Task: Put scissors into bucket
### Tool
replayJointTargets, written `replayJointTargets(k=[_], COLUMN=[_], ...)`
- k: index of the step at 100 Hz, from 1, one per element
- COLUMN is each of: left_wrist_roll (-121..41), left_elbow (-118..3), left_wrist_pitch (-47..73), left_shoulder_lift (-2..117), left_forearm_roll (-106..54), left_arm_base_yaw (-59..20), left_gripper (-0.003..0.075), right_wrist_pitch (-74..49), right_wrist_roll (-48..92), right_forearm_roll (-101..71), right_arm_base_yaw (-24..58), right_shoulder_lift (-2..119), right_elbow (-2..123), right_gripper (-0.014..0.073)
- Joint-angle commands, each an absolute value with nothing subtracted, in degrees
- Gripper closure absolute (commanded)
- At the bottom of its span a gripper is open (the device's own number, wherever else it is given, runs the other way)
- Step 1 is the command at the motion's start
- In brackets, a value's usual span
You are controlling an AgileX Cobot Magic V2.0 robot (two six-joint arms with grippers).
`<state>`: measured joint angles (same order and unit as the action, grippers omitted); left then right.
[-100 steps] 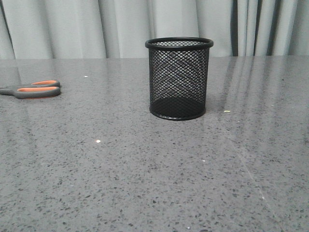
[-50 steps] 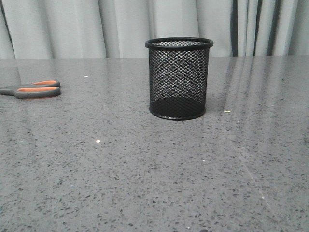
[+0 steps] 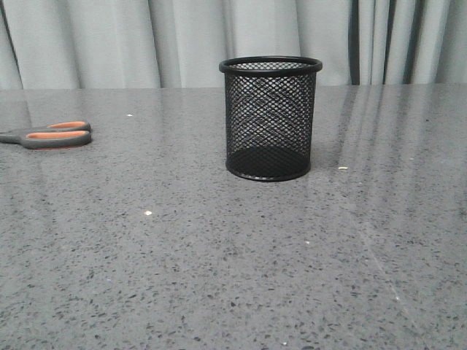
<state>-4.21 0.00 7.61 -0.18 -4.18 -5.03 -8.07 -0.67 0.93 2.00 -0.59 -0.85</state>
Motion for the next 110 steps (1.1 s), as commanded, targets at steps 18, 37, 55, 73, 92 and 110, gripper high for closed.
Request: replayJointTargets(k=[18, 37, 55, 73, 92, 110], left_wrist_roll=[-3.63, -3.63, -3.63, -4.23, -5.57, -5.57], left_elbow=[2.28, 2.28, 0.7, -7.75, -23.53, -39.43], left_wrist_pitch=[1.91, -0.45, -2.05, 1.83, 13.38, 26.8], left_shoulder_lift=[-1.6, -1.6, -1.6, -0.69, 9.55, 26.19], left_forearm_roll=[-13.12, -27.68, -39.56, -38.49, -27.03, -16.37], left_arm_base_yaw=[-4.8, -4.8, -4.8, -4.8, -4.8, -4.8], left_gripper=[0.0739, 0.074, 0.074, 0.074, 0.074, 0.074], right_wrist_pitch=[0.37, 2.5, 3.24, -4.44, -12.88, -23.33], right_wrist_roll=[-0.55, -0.55, -0.55, -0.55, -0.55, -0.55], right_forearm_roll=[-5.53, -15.03, -25.09, -24.95, -20.25, -16.84], right_arm_base_yaw=[1.71, 1.71, 1.71, 1.71, 1.71, 1.71], right_shoulder_lift=[-1.92, -1.92, -1.82, -1.06, 7.23, 22.61], right_elbow=[-1.11, -1.11, -0.23, 6.24, 18.36, 33.89], right_gripper=[0.0659, 0.0659, 0.0659, 0.0636, 0.0636, 0.0636])
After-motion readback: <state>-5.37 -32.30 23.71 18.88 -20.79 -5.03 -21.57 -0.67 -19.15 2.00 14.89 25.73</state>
